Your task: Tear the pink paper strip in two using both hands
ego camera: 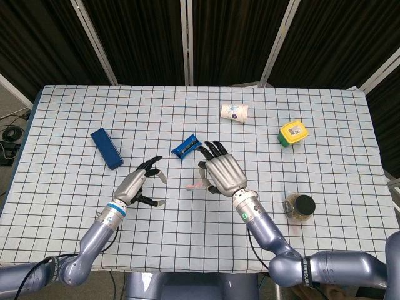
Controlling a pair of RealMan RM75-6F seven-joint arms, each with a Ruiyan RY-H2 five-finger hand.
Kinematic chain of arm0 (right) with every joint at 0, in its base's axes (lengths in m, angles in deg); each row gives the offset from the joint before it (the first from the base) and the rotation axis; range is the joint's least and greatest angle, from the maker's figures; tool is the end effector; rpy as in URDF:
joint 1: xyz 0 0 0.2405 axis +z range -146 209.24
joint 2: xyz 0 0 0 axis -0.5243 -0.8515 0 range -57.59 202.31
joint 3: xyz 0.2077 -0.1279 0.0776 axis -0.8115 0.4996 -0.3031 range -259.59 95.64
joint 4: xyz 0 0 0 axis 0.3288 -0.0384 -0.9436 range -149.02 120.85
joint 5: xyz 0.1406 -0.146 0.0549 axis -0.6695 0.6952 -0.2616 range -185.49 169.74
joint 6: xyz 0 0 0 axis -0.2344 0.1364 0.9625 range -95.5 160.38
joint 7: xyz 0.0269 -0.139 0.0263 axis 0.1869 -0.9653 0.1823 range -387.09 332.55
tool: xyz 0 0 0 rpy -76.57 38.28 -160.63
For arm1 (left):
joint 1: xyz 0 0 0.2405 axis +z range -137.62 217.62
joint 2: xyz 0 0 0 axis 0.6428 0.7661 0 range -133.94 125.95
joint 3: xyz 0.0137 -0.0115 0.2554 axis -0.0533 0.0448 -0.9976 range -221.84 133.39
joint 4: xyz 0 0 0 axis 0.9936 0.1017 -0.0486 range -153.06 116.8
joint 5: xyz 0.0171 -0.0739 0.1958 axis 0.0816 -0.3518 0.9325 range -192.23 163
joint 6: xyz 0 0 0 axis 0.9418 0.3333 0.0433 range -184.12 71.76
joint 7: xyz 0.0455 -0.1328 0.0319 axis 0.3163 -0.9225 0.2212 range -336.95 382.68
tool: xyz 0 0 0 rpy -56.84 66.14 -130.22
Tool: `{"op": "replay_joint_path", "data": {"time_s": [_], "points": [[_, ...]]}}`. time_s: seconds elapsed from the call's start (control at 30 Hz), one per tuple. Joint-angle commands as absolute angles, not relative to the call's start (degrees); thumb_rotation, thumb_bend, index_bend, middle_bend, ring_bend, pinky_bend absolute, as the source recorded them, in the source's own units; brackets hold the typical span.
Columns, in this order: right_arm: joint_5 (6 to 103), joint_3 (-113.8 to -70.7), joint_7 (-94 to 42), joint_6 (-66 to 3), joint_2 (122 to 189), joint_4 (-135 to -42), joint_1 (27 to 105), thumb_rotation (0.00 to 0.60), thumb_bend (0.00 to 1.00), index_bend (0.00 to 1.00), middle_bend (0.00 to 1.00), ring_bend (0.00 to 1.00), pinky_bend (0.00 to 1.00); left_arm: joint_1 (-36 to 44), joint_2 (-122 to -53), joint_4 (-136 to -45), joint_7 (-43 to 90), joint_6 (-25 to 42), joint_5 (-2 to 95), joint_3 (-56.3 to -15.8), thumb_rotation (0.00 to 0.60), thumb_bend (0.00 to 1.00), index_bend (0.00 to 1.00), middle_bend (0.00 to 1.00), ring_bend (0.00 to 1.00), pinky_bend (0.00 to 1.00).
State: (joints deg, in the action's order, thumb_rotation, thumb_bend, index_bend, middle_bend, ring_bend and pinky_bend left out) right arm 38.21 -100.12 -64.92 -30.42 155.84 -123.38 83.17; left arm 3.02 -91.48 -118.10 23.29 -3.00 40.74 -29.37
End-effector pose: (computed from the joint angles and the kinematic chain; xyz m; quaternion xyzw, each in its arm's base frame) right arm -0.0317 -0.3261 0.0239 0.7323 -0.3735 0.4238 0.3803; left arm -0.1225 0.3041 -0.0161 -0.5880 -0.6209 -0.4455 0.2653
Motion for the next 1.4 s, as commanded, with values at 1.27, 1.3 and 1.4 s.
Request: {"op": "replay_joint_path", "data": {"time_s": [1.27, 1.3, 1.4], "points": [[36.2, -98.06, -64.97, -34.12, 156.85, -126.53, 86.7, 0.6, 0.38, 0.77, 0.13, 0.0, 0.0, -3.81, -96.2, -122.43, 33.44, 2.92, 27.73, -27.91, 0.6, 0.21, 0.58, 0.0, 0.0, 0.0], [36.22, -98.05, -64.85, -34.12, 156.83, -126.51, 86.72, 0.6, 0.38, 0.77, 0.13, 0.0, 0.0, -3.86, -96.31, -122.48, 33.54, 3.05, 27.59, -27.93, 0.6, 0.21, 0.58, 0.0, 0.0, 0.0], [36.38, -97.85, -64.65, -34.1, 156.82, -126.42, 86.8, 0.6, 0.38, 0.77, 0.13, 0.0, 0.0, -3.96, -96.79, -122.58, 33.82, 3.61, 27.22, -27.98, 0.6, 0.24, 0.59, 0.0, 0.0, 0.0]]}}
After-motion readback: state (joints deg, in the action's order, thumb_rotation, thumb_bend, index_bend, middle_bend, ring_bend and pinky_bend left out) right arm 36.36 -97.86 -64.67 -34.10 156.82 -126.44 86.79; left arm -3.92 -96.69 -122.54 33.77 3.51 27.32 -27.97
